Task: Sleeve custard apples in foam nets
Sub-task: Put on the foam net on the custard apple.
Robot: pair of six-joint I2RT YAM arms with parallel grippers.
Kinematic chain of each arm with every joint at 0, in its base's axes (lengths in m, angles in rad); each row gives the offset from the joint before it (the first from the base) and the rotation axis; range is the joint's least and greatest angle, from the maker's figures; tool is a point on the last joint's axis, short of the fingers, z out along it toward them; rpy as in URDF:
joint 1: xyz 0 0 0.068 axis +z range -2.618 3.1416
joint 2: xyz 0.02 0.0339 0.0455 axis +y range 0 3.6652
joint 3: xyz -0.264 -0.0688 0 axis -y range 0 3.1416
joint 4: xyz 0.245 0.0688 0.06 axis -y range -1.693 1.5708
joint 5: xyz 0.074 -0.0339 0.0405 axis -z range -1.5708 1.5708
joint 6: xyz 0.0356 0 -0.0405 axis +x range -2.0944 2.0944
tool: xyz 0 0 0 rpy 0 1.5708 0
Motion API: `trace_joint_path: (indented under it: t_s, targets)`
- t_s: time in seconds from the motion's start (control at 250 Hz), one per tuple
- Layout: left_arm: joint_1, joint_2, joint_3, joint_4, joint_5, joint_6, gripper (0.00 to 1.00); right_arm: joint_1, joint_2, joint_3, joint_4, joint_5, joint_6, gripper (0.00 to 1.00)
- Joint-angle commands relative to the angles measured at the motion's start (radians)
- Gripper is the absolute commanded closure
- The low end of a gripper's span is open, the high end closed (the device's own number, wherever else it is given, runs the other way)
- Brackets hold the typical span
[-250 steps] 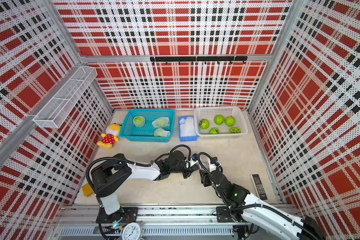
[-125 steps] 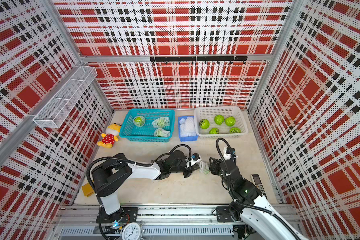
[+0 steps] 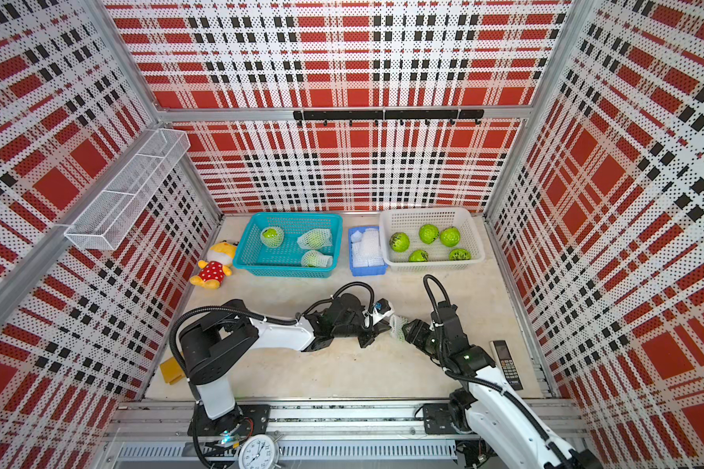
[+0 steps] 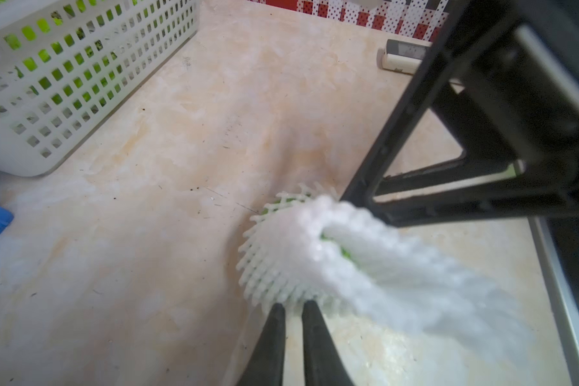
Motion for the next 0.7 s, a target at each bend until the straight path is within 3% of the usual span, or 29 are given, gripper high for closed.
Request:
trace_joint_path:
  t_s: [0.0,0.696]
  targets:
    - [0.003,0.019,0.033,0.018,0.000,-0.014,0.84,-0.013,0.020,-0.034,0.141,-0.052,0.051,0.36]
    - [0.003,0.027,0.050,0.010,0.005,-0.019,0.83,-0.032,-0.026,-0.063,0.176,0.001,0.019,0.73]
